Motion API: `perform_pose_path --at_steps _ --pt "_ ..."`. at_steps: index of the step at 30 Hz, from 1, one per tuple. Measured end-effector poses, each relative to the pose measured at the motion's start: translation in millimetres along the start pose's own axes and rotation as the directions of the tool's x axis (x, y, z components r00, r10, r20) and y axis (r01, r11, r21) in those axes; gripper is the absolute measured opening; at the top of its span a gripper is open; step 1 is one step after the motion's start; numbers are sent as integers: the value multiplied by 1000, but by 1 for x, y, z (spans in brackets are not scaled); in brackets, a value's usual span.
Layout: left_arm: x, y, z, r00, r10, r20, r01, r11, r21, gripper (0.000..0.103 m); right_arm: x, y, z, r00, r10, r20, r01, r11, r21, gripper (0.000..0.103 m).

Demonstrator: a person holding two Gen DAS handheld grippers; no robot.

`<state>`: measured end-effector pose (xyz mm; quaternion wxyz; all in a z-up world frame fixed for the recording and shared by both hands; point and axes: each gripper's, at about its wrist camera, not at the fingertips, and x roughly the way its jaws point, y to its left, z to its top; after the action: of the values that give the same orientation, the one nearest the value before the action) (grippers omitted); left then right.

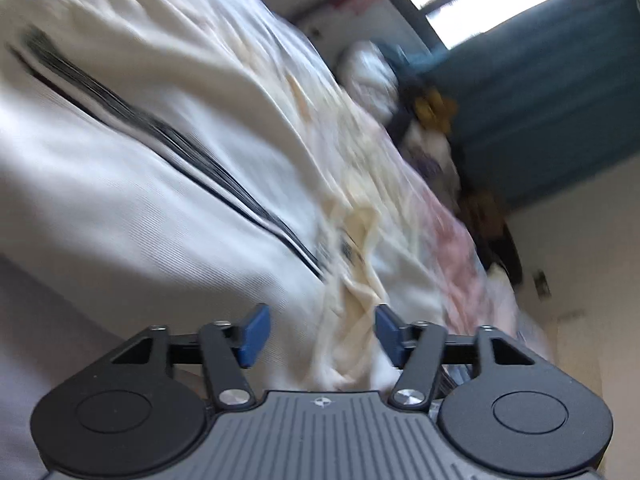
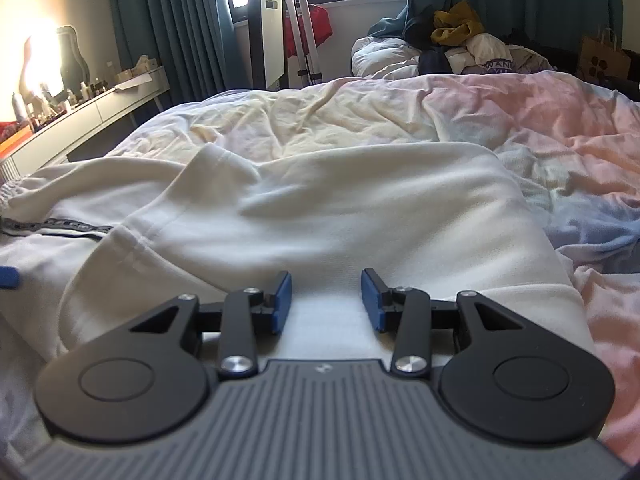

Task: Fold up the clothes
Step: 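Lift the pants by the ribbed waistband with the left gripper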

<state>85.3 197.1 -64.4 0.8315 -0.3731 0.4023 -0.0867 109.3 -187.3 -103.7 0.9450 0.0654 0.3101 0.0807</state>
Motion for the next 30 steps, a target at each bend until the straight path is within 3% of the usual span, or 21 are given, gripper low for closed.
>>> perform_pose_path --at_steps 3,5,8,13,16,20,23,27,30 --pt "-36 26 10 991 87 105 -79 994 -79 73 -1 -1 0 1000 3 -3 -3 1000 10 42" --pt "-56 47 11 973 146 180 -113 977 -182 76 -1 -1 1 1000 2 -5 -2 1000 14 42" --pt "-71 74 8 955 164 249 -72 937 -342 80 -2 0 1 1000 2 -6 -2 1000 17 42" --pt "-73 92 5 921 310 236 -169 865 -473 81 -2 0 2 1000 -2 -11 2 999 32 42" --pt "-75 103 4 923 297 243 -131 838 -529 81 -3 -1 4 1000 -5 -11 6 999 50 41" --pt "-81 106 1 924 279 262 -95 831 -549 82 -12 -3 7 999 2 40 -5 998 68 41" --pt "-81 109 -1 927 246 281 -47 823 -567 83 5 -12 2 997 72 -15 -70 989 133 41" --pt "-76 117 -5 939 186 288 23 805 -593 84 4 -4 3 998 53 -19 -51 995 86 41" --pt "-69 119 -2 944 164 285 37 809 -587 84 2 0 1 999 41 -21 -39 997 63 41"
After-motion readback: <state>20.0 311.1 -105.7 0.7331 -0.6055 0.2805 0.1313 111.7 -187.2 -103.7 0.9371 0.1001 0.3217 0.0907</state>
